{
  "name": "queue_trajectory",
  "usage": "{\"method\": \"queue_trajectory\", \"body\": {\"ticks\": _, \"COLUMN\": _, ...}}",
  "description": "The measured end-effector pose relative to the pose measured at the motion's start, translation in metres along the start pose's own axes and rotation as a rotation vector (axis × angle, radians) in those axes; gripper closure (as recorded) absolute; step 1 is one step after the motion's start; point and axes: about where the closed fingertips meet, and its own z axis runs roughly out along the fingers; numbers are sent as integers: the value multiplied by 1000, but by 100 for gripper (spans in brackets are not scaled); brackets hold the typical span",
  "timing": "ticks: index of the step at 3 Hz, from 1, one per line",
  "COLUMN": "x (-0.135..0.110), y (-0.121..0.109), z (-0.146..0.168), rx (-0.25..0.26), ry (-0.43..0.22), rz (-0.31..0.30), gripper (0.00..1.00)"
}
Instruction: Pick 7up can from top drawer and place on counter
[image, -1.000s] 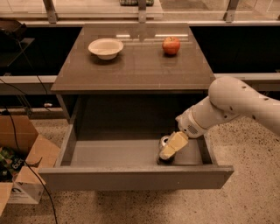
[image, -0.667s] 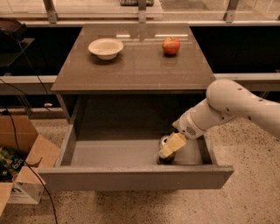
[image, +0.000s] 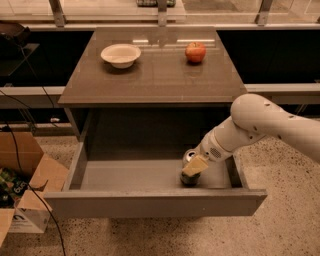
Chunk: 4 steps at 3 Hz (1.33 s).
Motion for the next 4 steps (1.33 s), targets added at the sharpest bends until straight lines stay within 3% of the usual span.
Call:
{"method": "queue_trajectory", "body": {"ticks": 1, "x": -6, "y": 2, "z": -10, "rx": 14, "ry": 2, "rz": -3, "gripper": 87}}
{"method": "queue_trajectory", "body": {"ticks": 2, "x": -36, "y": 1, "z": -59, "rx": 50, "ry": -64, "rz": -45, "gripper": 100}}
{"method": "queue_trajectory", "body": {"ticks": 3, "x": -83, "y": -1, "z": -124, "rx": 103, "ry": -152, "rz": -141, "gripper": 100}}
{"method": "queue_trajectory", "body": {"ticks": 4, "x": -155, "y": -2, "z": -206, "rx": 190, "ry": -285, "rz": -290, "gripper": 100}}
